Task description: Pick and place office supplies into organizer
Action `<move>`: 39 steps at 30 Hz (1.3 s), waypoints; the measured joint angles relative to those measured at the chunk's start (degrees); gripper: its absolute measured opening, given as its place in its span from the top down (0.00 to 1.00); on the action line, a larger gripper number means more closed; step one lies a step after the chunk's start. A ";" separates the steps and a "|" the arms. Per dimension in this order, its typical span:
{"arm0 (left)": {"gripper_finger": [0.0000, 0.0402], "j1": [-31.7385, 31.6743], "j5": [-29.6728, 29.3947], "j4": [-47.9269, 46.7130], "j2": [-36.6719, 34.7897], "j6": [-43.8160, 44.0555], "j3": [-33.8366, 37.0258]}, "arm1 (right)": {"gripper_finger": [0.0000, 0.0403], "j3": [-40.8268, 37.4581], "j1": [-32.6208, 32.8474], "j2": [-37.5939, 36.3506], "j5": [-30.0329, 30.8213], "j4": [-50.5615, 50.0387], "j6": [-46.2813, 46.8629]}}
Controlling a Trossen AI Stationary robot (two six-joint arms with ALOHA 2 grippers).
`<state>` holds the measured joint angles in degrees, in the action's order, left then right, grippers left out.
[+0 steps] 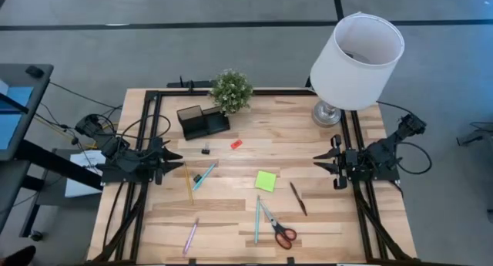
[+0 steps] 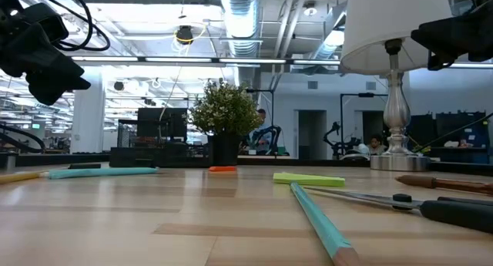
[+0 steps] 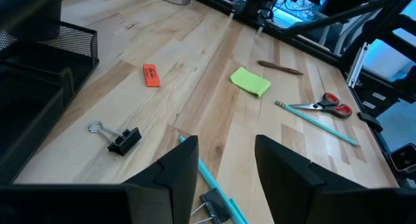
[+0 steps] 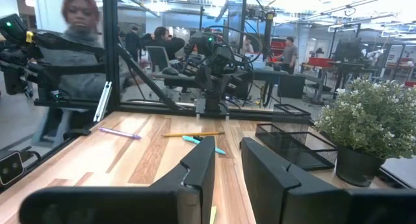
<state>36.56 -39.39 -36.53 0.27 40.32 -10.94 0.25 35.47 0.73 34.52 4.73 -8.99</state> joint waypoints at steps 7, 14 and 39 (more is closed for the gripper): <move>0.64 0.02 0.01 0.00 0.00 0.00 0.00 | 0.82 0.02 0.02 0.00 0.00 -0.02 0.00; 0.64 0.01 0.00 0.00 -0.01 -0.01 0.00 | 0.82 0.00 0.02 -0.01 0.00 -0.02 0.00; 0.64 0.00 -2.44 0.53 -0.01 -1.22 0.03 | 0.82 0.00 0.02 -0.02 0.00 -0.02 0.00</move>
<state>36.56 -41.83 -36.01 0.25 39.09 -10.91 0.25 35.48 0.71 34.52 4.71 -8.99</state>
